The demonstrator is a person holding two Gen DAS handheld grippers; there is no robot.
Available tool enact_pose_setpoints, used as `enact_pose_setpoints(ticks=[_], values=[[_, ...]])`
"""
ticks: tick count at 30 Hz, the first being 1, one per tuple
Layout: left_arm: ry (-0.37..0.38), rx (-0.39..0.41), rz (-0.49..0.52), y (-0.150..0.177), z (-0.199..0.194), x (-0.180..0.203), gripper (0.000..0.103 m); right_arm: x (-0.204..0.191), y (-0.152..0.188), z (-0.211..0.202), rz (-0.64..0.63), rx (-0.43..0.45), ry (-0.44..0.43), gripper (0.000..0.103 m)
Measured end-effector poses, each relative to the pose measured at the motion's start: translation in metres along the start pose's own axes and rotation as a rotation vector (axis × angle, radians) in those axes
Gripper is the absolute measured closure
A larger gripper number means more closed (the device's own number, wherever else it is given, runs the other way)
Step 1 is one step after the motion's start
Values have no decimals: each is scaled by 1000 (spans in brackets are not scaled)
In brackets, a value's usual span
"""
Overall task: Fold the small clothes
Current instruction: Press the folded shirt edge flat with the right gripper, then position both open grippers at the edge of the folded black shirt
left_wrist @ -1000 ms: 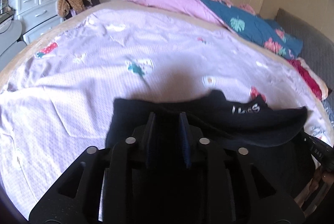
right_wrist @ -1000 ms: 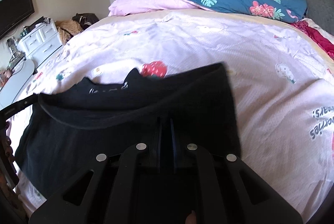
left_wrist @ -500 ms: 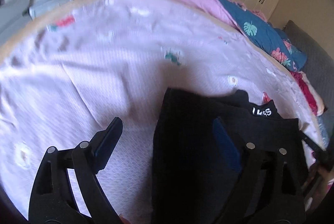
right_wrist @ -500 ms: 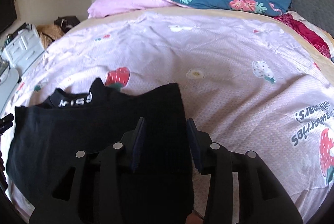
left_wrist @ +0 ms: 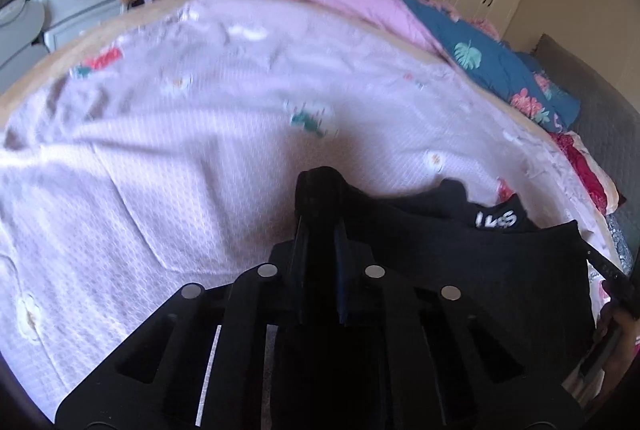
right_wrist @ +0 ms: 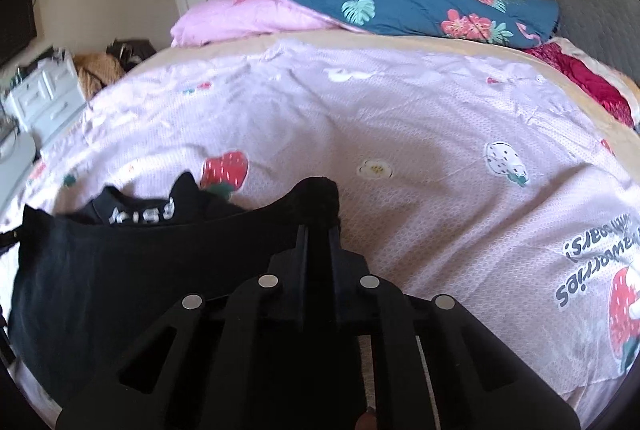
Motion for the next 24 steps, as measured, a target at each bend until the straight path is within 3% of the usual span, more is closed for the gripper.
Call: enact_pose_setpoints(ticks=[8,24], values=[[-31,109,81,-20,-18,18,100,11,-16,-20,67,93,-16,95],[-76,54,76,-16,7,12,99,9,-14,-3,41,54,21,95]])
Point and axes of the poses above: each gripper's, at about its wrist camera, not at the fingertips, and z roughly the way its jaws point, x to its right, y to its underside, the point moved 4 cm from there along z, roughly the way its jaws point, and after that the axes turned 1 degree about x, right-handed, at the moved point
